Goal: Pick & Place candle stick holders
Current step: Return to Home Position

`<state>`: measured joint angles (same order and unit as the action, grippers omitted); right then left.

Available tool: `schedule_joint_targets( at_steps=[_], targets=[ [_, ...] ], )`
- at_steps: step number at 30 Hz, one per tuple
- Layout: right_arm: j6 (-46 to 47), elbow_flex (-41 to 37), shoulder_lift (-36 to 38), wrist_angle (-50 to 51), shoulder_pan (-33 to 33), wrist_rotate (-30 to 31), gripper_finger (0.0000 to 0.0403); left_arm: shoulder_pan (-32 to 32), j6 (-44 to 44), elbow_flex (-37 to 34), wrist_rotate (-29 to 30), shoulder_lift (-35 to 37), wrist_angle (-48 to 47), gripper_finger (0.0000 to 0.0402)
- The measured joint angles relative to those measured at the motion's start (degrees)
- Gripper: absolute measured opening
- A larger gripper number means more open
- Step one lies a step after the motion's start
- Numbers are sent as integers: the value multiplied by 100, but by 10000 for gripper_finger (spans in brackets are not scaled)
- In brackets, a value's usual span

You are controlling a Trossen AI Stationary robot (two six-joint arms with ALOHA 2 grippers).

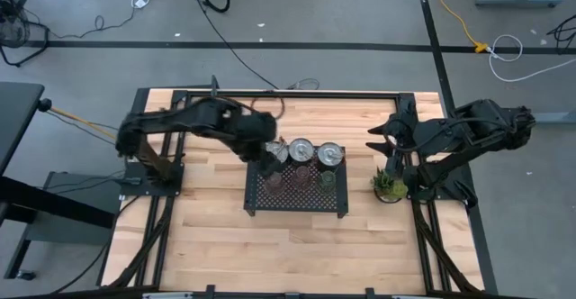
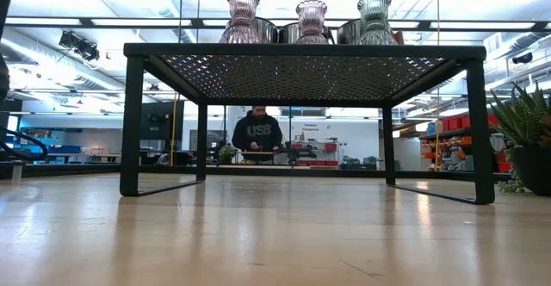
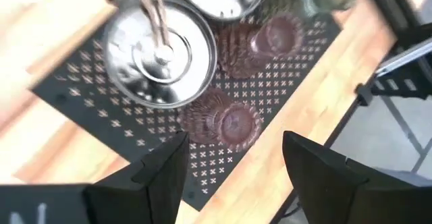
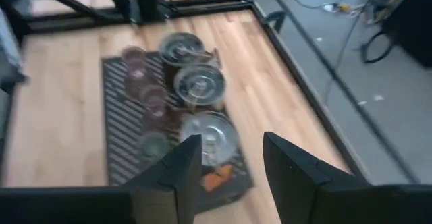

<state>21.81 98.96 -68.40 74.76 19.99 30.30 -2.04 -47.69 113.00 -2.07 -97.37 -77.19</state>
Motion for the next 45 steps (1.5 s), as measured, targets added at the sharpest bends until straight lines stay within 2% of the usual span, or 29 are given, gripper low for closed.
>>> schedule_joint_targets(
  at_steps=[3, 6, 9, 11, 12, 15, 17, 19, 22, 24, 25, 28, 30, 35, 42, 45],
  targets=[
    [-113, 0, 13, 251, 0, 227, 158, -3, 330, 1, 181, 380, -24, 243],
    [210, 0, 72, 468, 0, 380, 158, -142, 763, 1, 290, 757, 23, 243],
    [620, 0, 148, 1107, 39, 102, 158, -372, 1187, 2, 606, 1147, -129, 243],
    [1139, -7, 254, 1589, 171, -217, 158, -516, 1489, 3, 729, 1439, -592, 243],
    [1246, -57, 341, 1528, 230, -308, 158, -586, 1354, 3, 822, 1597, -846, 243],
    [1349, -438, 840, 1408, 453, -553, 158, -958, 696, -44, 1794, 2096, -1302, 243],
    [1472, -785, 1213, 1504, 580, -363, 158, -1324, 991, -283, 2583, 2531, -1160, 243],
    [1731, -1225, 1696, 1504, 646, 153, 158, -1651, 1422, -542, 3157, 2898, -903, 243],
    [2055, -2050, 2467, 736, 673, 1300, 158, -1926, 1616, -1156, 4253, 3414, -911, 243],
    [1464, -2721, 2979, -351, 671, 1867, 158, -2014, 1460, -1725, 4988, 3803, -861, 243],
    [876, -3069, 3201, -1052, 671, 1874, 158, -2038, 1378, -2054, 5304, 4025, -807, 243],
    [-658, -4106, 3771, -2974, 634, 1159, 158, -2085, 1397, -3114, 5888, 4752, 9, 243],
    [-1300, -4700, 4034, -4086, 517, 1444, 158, -2094, 1655, -3864, 5908, 5215, 718, 243],
    [-1299, -5989, 4662, -5358, 63, 1933, 158, -2098, 2314, -5661, 5515, 6302, 2595, 243],
    [-649, -7215, 5283, -6388, -841, 825, 158, -2098, 3276, -7756, 5470, 7737, 5151, 243],
    [-484, -7539, 5417, -6538, -1269, 449, 158, -2087, 3377, -8449, 5349, 8283, 5783, 243]
  ],
)
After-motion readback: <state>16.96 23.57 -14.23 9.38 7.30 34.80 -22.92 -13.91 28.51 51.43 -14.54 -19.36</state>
